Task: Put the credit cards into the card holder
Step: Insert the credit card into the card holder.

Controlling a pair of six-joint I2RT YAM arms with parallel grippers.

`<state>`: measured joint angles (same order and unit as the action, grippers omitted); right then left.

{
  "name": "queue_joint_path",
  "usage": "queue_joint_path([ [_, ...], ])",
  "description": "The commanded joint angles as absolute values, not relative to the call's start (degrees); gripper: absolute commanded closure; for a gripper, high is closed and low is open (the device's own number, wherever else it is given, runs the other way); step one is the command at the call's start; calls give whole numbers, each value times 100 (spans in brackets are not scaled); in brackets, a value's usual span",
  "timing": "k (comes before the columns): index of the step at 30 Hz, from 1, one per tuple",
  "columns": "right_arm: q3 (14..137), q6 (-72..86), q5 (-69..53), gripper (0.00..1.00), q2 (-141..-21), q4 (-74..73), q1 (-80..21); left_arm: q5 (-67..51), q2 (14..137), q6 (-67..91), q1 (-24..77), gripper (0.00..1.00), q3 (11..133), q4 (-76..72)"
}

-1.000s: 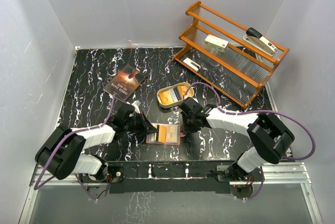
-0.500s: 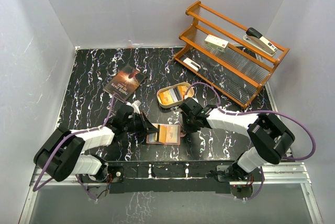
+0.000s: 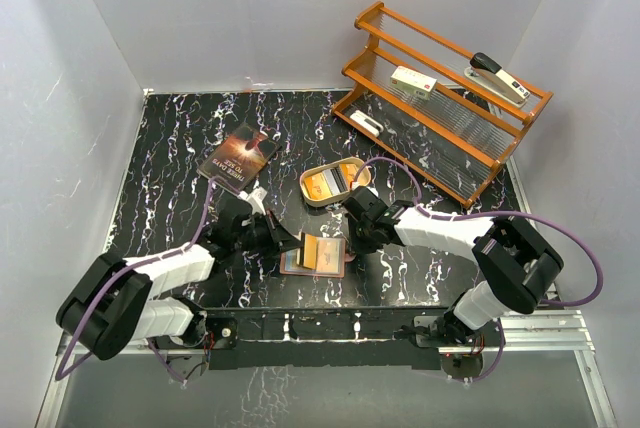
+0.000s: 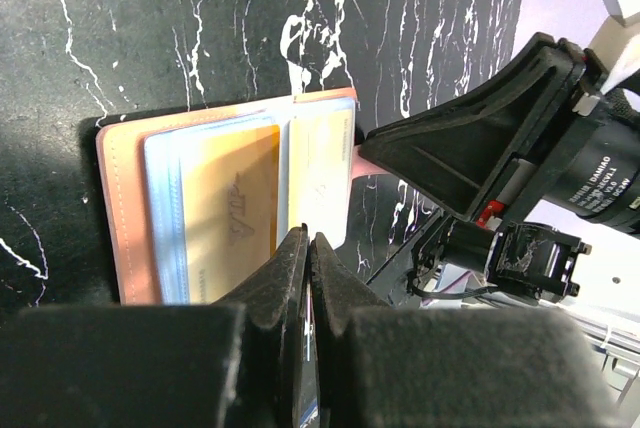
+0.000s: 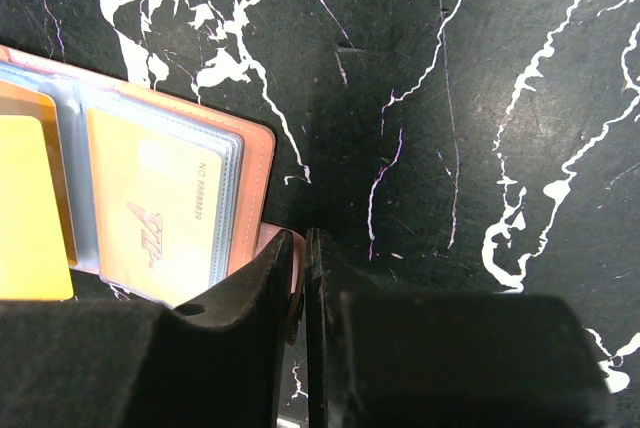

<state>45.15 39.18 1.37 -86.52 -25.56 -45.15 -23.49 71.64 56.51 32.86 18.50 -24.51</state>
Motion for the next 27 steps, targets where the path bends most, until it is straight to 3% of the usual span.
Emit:
queue_joint_path([
  [1, 4409, 3913, 301, 90, -8775, -2513, -4562, -2274, 7037, 5559, 3324, 100, 1807, -2473],
  [14, 4375, 3909, 150, 90, -8771, -2473, -4560, -2596, 7676, 5575, 3323, 100, 1836, -2982],
  [27, 4540, 3323, 431, 91, -9163, -2267, -4553, -2125, 6477, 5318, 3324, 100, 2100, -1712],
])
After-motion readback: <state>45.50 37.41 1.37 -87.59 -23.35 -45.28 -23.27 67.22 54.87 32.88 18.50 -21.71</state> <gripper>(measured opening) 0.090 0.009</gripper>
